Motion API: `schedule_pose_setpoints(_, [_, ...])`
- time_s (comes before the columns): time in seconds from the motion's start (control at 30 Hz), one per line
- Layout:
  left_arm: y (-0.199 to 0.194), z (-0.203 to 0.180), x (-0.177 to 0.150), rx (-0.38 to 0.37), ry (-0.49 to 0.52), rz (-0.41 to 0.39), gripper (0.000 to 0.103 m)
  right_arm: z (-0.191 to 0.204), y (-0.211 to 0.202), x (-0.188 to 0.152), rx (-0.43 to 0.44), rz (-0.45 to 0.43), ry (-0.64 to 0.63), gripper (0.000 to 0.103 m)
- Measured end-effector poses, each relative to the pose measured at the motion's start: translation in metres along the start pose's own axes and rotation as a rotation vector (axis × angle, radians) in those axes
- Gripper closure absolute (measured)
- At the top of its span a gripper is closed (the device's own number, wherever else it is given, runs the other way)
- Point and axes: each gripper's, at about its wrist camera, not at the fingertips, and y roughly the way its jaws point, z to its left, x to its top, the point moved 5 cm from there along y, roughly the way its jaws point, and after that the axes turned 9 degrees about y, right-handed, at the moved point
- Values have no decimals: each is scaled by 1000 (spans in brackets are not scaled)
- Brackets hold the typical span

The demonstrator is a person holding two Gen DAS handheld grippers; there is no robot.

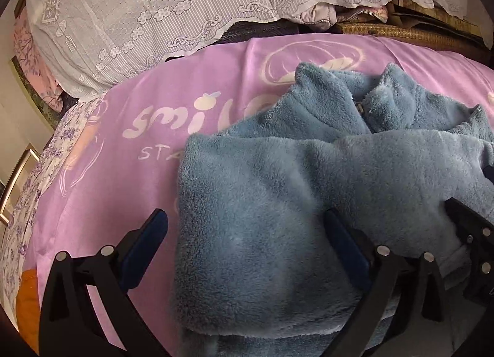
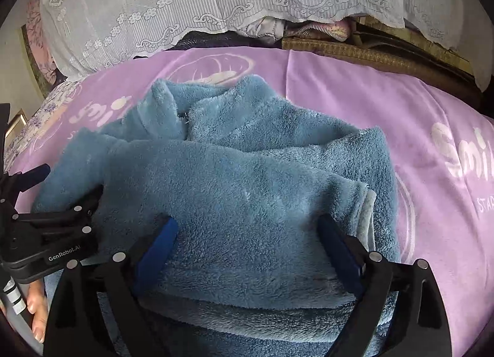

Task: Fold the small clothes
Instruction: 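Release the folded edge with the right tool and smooth the jacket, then move both tools to the jacket hem, open and aligned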

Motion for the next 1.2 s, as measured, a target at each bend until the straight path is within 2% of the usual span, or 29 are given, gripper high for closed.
schedule_pose_setpoints(0.2, [-3, 0, 0, -2, -5, -7, 5, -1, -4, -1, 14, -11, 10, 9])
schedule_pose_setpoints(0.4, [-13, 8, 0, -10, -35, -52, 5, -10, -32, 10, 42, -113, 66, 9])
schedule_pose_setpoints(0.6, [-20, 16, 2, -30, -73, -87, 5, -21, -41, 18, 3, -151, 88, 9])
schedule_pose_setpoints(0.87, [-14, 14, 2, -39, -66, -68, 5, -35, -33, 18, -25, -134, 129, 9])
schedule_pose_setpoints(0.97, [-9, 10, 1, -45, -53, -40, 5, -34, -14, 11, -42, -64, 113, 3])
schedule_pose_setpoints(1.03, [0, 6, -1, -56, -38, -3, 5, -34, 1, 6, -55, 1, 105, 3])
schedule_pose_setpoints(1.2, [6, 5, -3, -82, -46, 25, 4, -32, 2, 4, -56, 4, 101, 3])
